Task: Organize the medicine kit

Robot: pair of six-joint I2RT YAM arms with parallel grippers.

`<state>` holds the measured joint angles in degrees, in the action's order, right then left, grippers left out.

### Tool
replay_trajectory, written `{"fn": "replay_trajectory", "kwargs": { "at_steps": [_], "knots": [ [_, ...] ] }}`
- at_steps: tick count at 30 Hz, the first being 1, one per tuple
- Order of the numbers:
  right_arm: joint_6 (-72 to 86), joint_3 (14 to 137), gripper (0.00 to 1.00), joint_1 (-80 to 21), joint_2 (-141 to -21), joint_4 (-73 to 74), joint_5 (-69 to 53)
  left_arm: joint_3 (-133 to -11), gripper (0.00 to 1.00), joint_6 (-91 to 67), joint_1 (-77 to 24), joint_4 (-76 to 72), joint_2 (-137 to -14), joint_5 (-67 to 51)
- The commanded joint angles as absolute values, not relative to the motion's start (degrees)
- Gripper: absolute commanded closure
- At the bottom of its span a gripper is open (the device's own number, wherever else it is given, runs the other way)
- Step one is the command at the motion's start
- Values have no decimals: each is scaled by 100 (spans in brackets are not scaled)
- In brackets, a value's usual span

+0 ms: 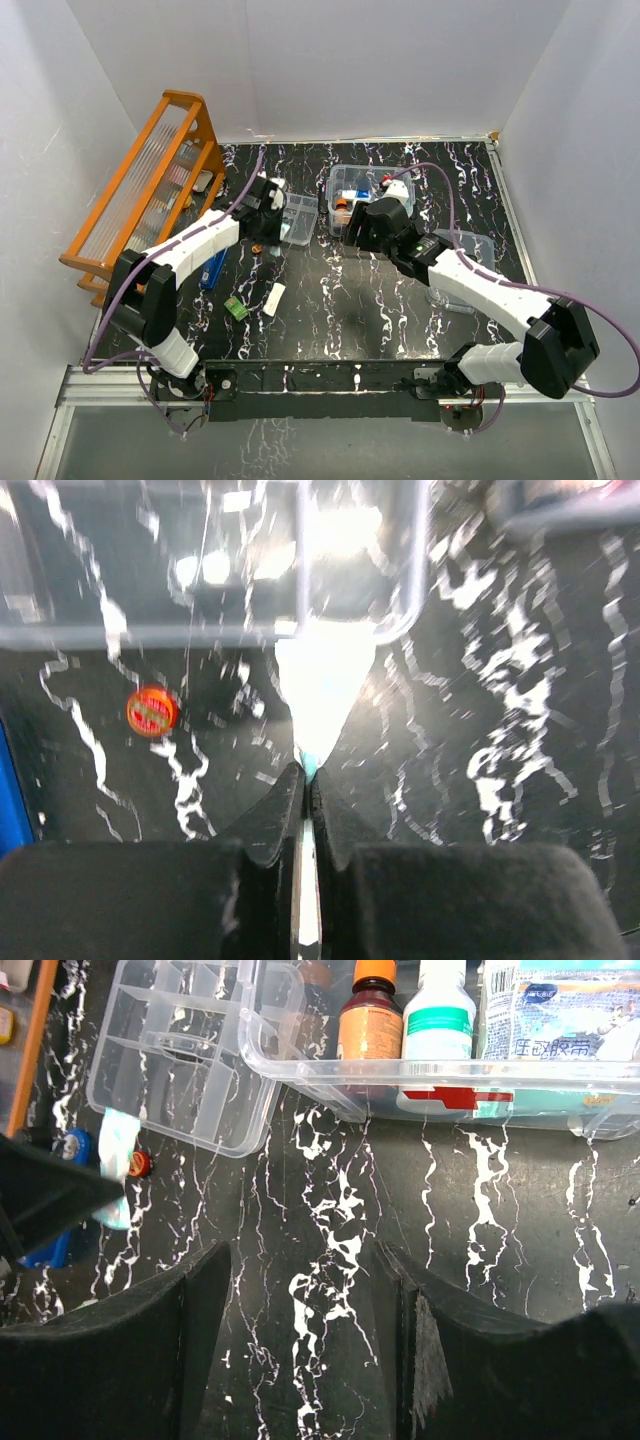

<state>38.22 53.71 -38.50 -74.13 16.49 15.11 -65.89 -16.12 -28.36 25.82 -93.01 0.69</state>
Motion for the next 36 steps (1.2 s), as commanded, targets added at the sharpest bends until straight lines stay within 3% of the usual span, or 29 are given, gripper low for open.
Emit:
{"fn": "replay_trajectory", "kwargs": {
  "at_steps": [1,12,28,33,36],
  "knots": [
    [3956,5307,44,-3841,-7001,1582,1637,-7336,99,-1490,-2846,2345,-9452,-175],
    [4121,5142,43,-3839,-6629,1729,1860,-9083,97,-1472,-2848,2676,-11196,-248],
    [4089,5176,43,-3833,-6766,1799,1829,-9317,92,-1622,-2841,2664,-11763,-663],
    [4092,5168,42,-3836,-6771,1804,1837,-9473,86,-1688,-2847,2793,-11947,-714],
    [4111,5165,42,-3840,-6771,1809,1832,-9517,76,-1753,-2845,2835,-11965,-570]
  ]
}}
